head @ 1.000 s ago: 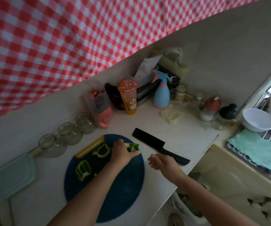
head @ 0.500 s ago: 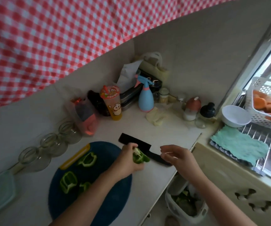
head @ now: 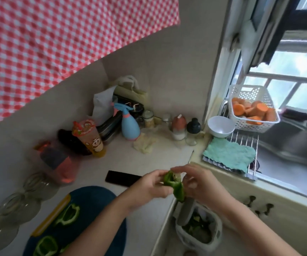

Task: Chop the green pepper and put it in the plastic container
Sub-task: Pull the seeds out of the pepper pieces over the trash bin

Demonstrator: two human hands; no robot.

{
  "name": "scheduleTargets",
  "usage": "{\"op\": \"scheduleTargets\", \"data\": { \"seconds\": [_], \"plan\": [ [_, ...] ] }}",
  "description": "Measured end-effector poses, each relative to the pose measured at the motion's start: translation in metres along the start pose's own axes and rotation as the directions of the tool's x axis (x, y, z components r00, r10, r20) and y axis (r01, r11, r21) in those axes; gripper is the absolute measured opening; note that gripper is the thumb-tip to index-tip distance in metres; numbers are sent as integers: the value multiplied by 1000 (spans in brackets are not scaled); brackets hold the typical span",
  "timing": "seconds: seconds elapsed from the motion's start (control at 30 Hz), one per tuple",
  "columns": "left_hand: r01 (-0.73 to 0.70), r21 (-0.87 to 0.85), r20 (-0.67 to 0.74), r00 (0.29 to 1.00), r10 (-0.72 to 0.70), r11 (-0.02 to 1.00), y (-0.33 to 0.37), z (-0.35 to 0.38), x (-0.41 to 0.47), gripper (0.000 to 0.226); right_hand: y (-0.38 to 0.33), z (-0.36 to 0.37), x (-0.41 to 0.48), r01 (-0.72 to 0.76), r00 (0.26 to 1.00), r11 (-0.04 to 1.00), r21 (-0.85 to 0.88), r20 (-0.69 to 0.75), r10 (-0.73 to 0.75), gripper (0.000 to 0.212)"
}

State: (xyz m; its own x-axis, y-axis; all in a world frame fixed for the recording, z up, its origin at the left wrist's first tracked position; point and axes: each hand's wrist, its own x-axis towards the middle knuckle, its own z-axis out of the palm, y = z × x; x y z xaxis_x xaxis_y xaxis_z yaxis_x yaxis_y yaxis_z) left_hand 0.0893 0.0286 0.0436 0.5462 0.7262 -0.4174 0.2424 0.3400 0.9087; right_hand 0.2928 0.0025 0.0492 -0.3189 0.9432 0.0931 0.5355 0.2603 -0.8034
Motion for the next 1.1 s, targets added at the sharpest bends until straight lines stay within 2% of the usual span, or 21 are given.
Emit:
{"op": "scheduleTargets", "data": {
  "seconds": [0.13, 0.23, 0.3, 0.37, 0.5, 0.6, 0.7, 0.8, 0.9, 0.97, 1.03, 1.1],
  "plan": [
    [16, -200, 100, 995, 4, 980, 0, 19, 10, 56, 4, -11, -12, 31, 998, 988, -152, -47, -39, 25],
    [88, -399, 125, 991, -41, 913, 3, 34, 18, 39, 3, -18, -20, 49, 997, 971, -233, -47, -61, 24],
    [113, -453, 122, 990, -64, 884, 4, 42, 25, 40, 4, -20, -23, 38, 998, 957, -288, -39, -51, 20],
    [102, -379, 127, 990, -57, 920, 2, 49, 31, 43, 7, -21, -24, 11, 999, 942, -336, -31, -22, 14],
    [71, -59, 78, 995, -67, 996, -4, 64, 38, 58, 11, -22, -28, -79, 993, 909, -410, 43, 106, 18],
    [83, 9, 1, 997, -83, 997, -7, 73, 45, 76, 17, -21, -32, -178, 976, 892, -416, 38, 212, 18],
    [89, 80, -45, 995, -86, 993, -10, 79, 51, 95, 24, -21, -36, -225, 967, 892, -393, 23, 254, 18],
    [89, 127, -98, 992, -77, 988, -12, 85, 55, 83, 30, -22, -41, -296, 953, 918, -265, -11, 303, 14],
    [87, 95, -158, 985, -71, 992, -12, 88, 62, 65, 34, -25, -45, -434, 897, 900, 45, -75, 436, 9],
    [74, 62, -194, 979, -61, 995, -14, 86, 66, 51, 38, -26, -48, -475, 866, 862, 174, -80, 493, 13],
    [63, 61, -205, 978, -50, 996, -16, 85, 69, 47, 41, -24, -50, -479, 863, 858, 187, -77, 499, 15],
    [68, 83, -198, 979, -50, 994, -16, 87, 71, 49, 44, -22, -49, -466, 878, 883, 62, -87, 470, 17]
  ]
}}
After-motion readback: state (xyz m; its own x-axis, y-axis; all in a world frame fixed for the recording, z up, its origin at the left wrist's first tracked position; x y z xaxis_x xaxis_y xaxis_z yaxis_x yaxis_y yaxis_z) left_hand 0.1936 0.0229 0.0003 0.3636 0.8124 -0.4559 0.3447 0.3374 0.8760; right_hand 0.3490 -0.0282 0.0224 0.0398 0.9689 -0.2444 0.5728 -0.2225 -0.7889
